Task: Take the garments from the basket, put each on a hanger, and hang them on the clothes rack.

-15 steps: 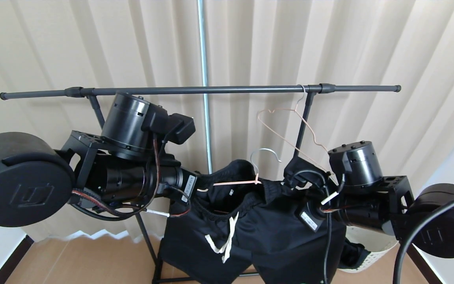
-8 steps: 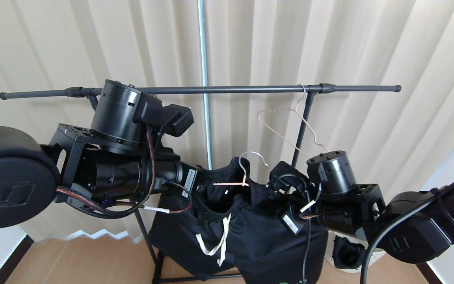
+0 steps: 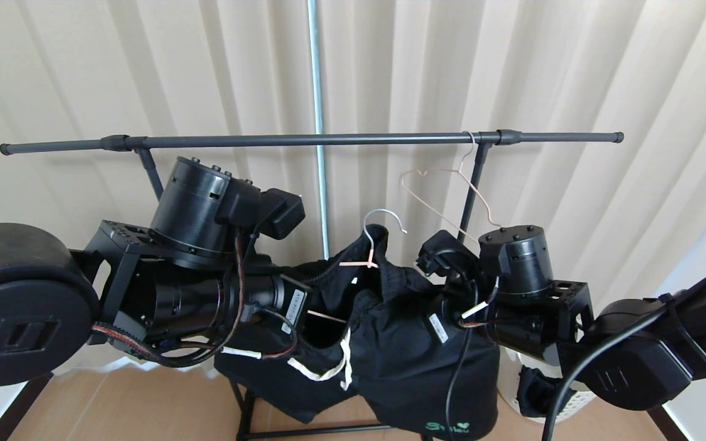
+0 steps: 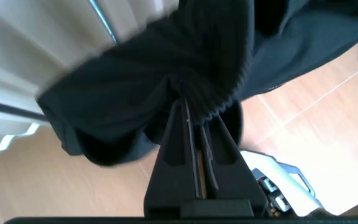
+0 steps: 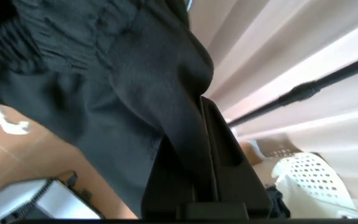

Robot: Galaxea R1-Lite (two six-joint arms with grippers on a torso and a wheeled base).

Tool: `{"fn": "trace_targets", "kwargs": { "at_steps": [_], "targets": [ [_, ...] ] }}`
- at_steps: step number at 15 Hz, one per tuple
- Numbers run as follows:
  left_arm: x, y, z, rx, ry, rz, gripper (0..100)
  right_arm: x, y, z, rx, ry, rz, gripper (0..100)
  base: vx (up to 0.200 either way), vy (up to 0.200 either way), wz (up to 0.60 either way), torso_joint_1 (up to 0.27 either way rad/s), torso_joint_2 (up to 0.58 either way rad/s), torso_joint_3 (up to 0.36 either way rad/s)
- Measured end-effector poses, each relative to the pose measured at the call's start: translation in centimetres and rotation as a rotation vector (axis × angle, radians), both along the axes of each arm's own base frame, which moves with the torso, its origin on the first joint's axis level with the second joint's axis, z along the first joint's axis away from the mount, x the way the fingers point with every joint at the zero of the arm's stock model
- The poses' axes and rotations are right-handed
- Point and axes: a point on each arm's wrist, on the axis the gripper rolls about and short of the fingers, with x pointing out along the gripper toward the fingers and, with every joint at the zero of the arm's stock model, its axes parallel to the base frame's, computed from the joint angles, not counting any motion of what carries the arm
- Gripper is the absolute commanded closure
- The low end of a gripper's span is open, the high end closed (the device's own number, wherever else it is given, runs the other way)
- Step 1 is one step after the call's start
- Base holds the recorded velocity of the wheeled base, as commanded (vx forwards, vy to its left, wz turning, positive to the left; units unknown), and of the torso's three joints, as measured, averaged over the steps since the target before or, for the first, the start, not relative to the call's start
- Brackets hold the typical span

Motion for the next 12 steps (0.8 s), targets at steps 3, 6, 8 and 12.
{"fn": "trace_targets", "kwargs": {
  "at_steps": [3,6,8,12],
  "targets": [
    [-0.2,0.1,-0.6,0.02,0.01,0.0,100,0.1,0.0,0.5,0.051,-0.014,-0.017,100,0.0,0.0,0.0,0.0,0.0,0.0],
    [-0.4,-0.3,-0.7,0.012,0.0,-0.016,100,0.0,0.1,0.8,0.095,-0.001,0.0,100,0.0,0.0,0.0,0.0,0.0,0.0],
    [-0.2,-0.8,-1.1,0.005,-0.014,-0.026,100,-0.4,0.1,1.1,0.117,0.005,0.042,100,0.0,0.0,0.0,0.0,0.0,0.0],
    [0.9,-1.9,-1.8,-0.04,-0.066,-0.03,100,-1.5,-0.6,2.0,0.161,0.019,0.121,100,0.0,0.0,0.0,0.0,0.0,0.0]
  ]
}}
